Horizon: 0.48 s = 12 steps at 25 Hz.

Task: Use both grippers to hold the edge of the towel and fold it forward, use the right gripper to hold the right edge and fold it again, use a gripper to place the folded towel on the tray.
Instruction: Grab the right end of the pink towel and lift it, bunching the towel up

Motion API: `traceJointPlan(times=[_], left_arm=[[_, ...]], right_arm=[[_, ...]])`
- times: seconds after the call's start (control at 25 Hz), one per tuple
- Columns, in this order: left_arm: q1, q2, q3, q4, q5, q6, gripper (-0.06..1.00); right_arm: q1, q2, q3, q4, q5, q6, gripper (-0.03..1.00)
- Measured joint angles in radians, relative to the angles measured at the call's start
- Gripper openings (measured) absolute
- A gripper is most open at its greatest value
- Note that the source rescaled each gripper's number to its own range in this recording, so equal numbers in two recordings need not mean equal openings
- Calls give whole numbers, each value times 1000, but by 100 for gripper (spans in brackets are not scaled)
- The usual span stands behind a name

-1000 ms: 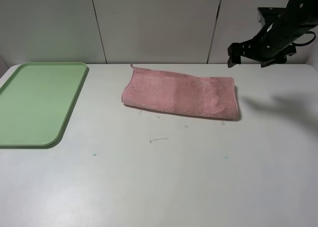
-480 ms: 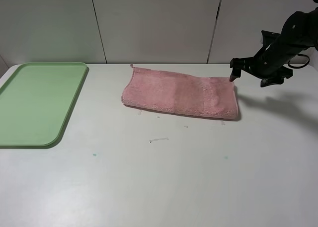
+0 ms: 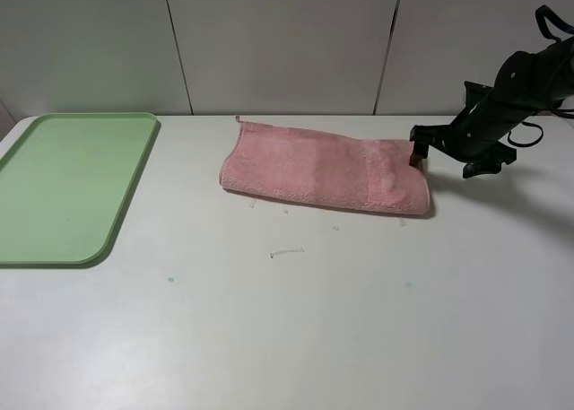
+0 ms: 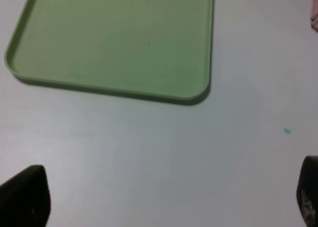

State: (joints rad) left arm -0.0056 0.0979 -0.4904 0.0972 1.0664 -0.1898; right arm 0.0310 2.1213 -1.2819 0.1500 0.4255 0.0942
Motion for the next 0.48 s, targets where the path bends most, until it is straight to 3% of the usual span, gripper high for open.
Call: traceJointPlan(times=[0.48], left_arm=[[0, 0, 0, 0, 0, 0, 100]], right_arm=[[37, 2, 0, 19, 64, 0, 100]])
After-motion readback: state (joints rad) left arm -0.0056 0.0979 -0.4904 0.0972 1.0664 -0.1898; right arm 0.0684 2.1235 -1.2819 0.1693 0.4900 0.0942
